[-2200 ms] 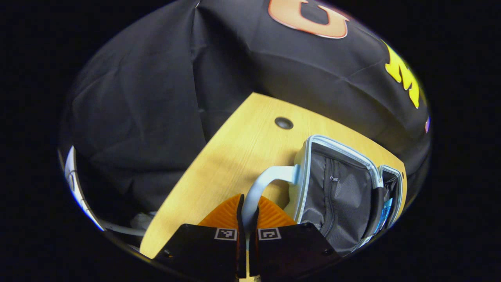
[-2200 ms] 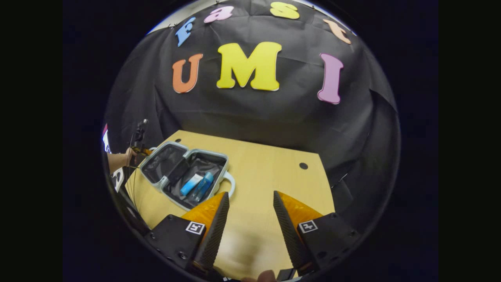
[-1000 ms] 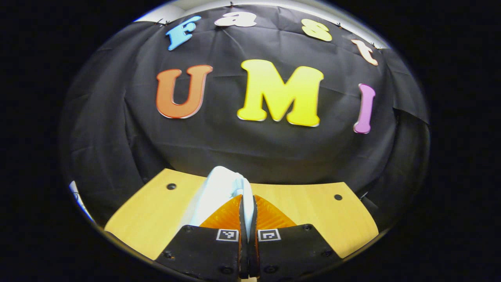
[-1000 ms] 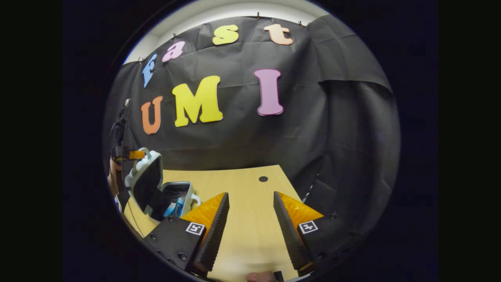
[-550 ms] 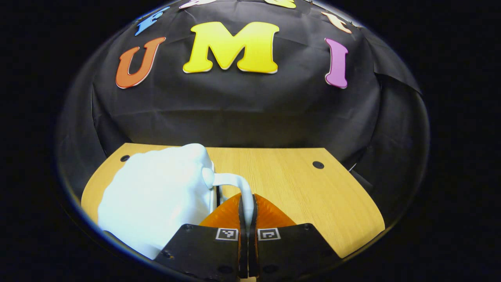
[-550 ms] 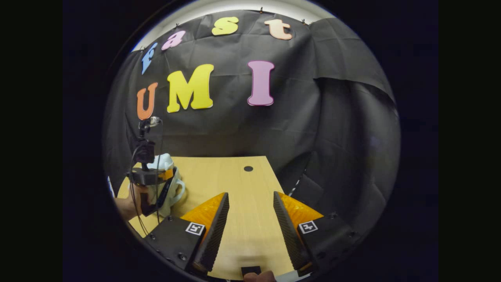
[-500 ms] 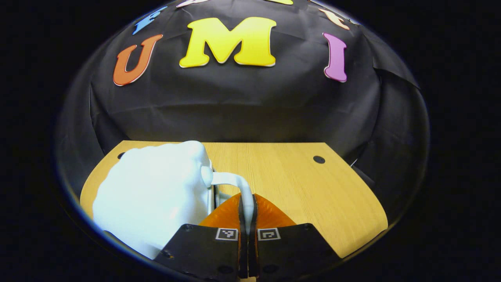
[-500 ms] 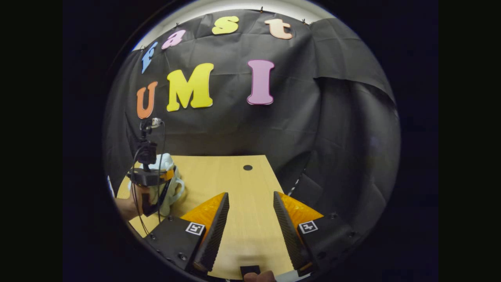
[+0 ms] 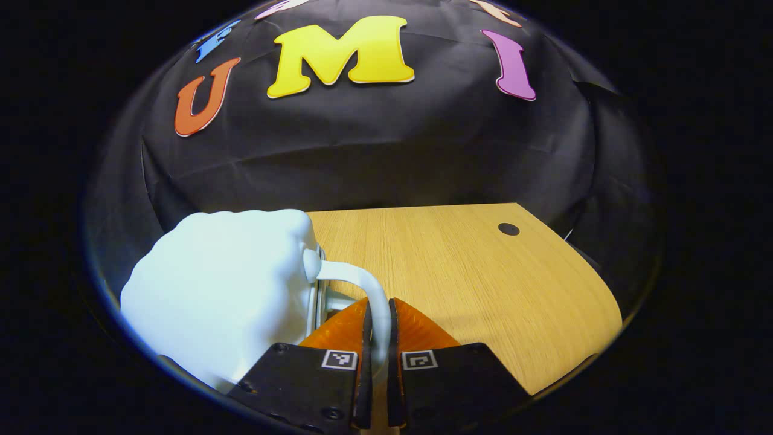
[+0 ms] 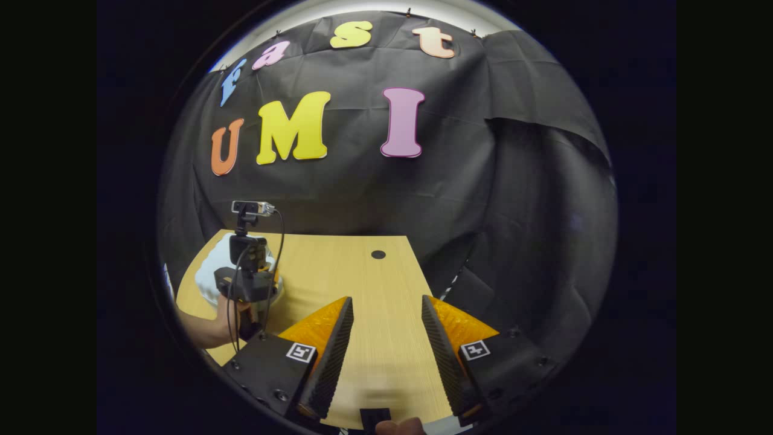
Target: First open the suitcase, pack the skin care products into it, and then close the suitcase.
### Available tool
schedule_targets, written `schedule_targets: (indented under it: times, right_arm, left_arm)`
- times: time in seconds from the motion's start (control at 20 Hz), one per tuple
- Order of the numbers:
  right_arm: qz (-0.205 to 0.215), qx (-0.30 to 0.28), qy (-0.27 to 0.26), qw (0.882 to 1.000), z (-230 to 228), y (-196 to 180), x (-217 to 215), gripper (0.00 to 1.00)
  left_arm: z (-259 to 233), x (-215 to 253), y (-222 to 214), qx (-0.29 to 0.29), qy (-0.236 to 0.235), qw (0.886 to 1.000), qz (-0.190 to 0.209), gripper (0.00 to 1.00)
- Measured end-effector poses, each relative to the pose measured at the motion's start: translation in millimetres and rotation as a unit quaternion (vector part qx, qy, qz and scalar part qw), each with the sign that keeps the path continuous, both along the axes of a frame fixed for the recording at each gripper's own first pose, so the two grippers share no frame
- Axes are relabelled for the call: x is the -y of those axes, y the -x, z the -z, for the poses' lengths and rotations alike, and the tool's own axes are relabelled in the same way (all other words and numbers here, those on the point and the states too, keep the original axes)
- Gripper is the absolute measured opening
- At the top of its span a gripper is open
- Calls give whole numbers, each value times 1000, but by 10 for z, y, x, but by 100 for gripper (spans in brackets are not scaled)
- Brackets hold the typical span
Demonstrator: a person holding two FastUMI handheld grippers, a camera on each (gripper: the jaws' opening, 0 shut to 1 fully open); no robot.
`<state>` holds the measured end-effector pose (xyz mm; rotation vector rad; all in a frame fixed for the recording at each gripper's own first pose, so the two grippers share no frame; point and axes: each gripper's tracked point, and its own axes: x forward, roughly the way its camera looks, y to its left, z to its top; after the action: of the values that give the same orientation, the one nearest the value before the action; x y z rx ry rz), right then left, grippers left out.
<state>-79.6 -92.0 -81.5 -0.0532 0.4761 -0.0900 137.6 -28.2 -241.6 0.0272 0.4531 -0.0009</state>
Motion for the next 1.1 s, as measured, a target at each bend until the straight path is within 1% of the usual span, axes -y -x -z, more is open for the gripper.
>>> schedule_targets:
  times: [0.05,0.1,0.15,0.25,0.3,0.35,0.4,0.5,0.6,0.65,0.7,0.75,0.8,0.9,0.95,1.0,1.1]
  right_arm:
    - [-5,2,1,1000,-9,-9,-17,69]
    - [-9,4,2,1000,-10,-11,-35,69]
    - [-14,7,0,1000,-16,-33,-67,69]
    - [-21,15,-6,1000,-35,-78,-140,69]
    - [-25,18,-10,999,-29,-103,-186,69]
    - [-31,22,-14,999,-35,-124,-256,69]
    - [-36,27,-17,999,-45,-147,-305,69]
    - [-50,37,-26,998,-89,-203,-443,69]
    - [-63,62,-33,996,-246,-287,-576,69]
    - [-70,83,-36,993,-363,-354,-659,69]
    - [-78,100,-41,991,-460,-414,-744,67]
    - [-87,118,-47,988,-576,-490,-848,69]
    - [-95,137,-51,985,-697,-574,-946,69]
    - [-113,171,-61,977,-943,-714,-1162,69]
    - [-117,186,-62,974,-1049,-749,-1222,69]
    - [-121,204,-62,970,-1159,-760,-1274,69]
    - [-115,237,-52,963,-1355,-769,-1316,70]
  left_arm:
    - [30,19,-2,-1,-11,1000,1,14]
    - [58,44,4,-8,-13,1000,6,19]
    - [88,134,51,-14,8,1000,20,32]
    - [-19,181,105,-1,32,999,18,64]
    - [-112,191,166,9,44,999,13,67]
    - [-228,233,169,23,57,998,15,76]
    - [-368,248,217,32,58,998,14,100]
    - [-543,267,362,37,44,998,28,100]
    - [-975,188,578,76,34,996,33,99]
    - [-1286,84,689,106,31,993,27,99]
    - [-1586,34,834,136,27,990,16,99]
    - [-1860,-71,933,162,27,986,2,99]
    - [-2049,-153,1001,179,37,983,-6,98]
    - [-2389,-240,1119,197,62,978,-5,99]
    - [-2574,-323,1192,213,62,975,-9,99]
    - [-2726,-437,1247,230,53,972,-16,99]
    - [-2998,-722,1337,262,25,964,-47,98]
